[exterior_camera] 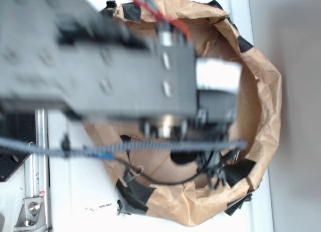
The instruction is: Grab the green sponge.
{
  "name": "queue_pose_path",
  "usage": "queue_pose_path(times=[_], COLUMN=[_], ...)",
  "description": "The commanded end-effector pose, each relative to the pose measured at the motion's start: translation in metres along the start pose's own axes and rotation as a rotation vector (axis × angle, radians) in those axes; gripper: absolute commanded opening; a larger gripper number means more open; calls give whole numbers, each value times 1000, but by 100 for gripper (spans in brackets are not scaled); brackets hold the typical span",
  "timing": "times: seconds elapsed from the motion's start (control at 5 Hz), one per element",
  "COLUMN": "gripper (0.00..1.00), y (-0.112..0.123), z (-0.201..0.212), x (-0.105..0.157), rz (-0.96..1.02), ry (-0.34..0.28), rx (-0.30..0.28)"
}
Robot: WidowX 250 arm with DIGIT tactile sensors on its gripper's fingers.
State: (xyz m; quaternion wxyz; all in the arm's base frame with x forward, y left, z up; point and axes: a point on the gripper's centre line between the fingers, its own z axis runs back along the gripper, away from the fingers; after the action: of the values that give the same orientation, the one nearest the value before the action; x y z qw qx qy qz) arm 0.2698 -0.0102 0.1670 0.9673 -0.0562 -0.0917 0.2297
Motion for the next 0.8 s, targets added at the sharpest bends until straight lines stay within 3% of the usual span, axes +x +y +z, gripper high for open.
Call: queue_pose_path(times=[0.0, 0.2, 0.4, 0.6], gripper=[100, 100, 100, 100], y=[3, 8, 12, 7], z=[40, 10, -35, -61], x=[2, 2, -2, -2], rz=[-97, -24, 137, 117], ry=[-102, -123, -108, -96], rx=[0, 49, -25, -36])
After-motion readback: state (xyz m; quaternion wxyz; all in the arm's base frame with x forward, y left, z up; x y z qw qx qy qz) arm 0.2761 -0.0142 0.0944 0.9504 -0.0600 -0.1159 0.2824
